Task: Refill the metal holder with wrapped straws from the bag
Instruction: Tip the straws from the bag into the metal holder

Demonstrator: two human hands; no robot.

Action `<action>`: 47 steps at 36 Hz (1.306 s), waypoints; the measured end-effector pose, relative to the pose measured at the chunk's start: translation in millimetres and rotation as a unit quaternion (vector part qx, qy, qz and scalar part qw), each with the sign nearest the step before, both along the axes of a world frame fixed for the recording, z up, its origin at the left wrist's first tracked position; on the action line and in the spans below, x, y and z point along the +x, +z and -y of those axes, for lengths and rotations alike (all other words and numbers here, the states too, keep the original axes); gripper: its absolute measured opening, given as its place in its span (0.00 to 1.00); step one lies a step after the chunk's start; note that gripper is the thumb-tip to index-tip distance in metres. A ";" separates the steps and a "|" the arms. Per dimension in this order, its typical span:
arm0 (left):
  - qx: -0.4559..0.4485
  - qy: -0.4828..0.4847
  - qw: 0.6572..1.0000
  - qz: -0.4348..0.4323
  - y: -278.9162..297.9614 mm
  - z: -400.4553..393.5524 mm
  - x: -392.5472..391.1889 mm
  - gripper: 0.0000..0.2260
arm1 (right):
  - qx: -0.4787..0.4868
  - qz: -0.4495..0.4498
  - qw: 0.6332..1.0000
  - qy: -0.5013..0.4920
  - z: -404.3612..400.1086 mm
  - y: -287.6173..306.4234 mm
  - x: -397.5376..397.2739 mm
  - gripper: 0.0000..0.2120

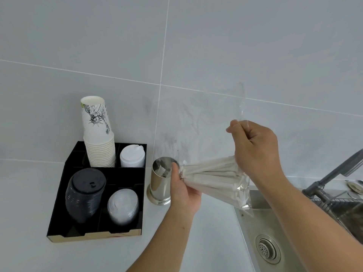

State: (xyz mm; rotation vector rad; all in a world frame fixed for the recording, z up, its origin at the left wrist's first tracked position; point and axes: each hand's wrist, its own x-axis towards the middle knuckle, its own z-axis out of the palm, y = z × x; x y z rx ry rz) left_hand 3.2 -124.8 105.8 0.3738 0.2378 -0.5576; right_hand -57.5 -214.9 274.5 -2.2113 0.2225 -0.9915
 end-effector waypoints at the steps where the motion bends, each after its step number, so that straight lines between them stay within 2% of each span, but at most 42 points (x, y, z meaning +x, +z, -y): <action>1: -0.004 0.003 1.000 -0.004 -1.0 0.2 0.9 0.28 | -0.002 -0.005 1.000 0.000 -0.1 0.5 2.4 0.22; 17: -0.041 0.039 0.995 -0.087 -4.8 -4.1 9.2 0.25 | -0.017 -0.069 0.997 0.043 -4.2 7.0 46.1 0.23; 28: -0.049 0.061 0.991 -0.113 -0.4 -6.4 12.9 0.21 | -0.024 -0.103 0.993 0.058 -6.0 12.3 62.8 0.22; 34: -0.054 0.068 0.987 -0.136 2.3 -7.8 13.1 0.23 | -0.028 -0.101 0.993 0.045 -10.7 17.3 75.6 0.22; 39: -0.052 0.061 0.988 -0.132 4.8 -9.1 12.0 0.24 | -0.040 -0.108 0.992 0.057 -14.9 17.8 84.1 0.22; 47: -0.059 0.049 0.991 -0.111 6.6 -8.9 5.8 0.24 | -0.002 -0.122 0.990 0.070 -8.3 8.7 90.8 0.21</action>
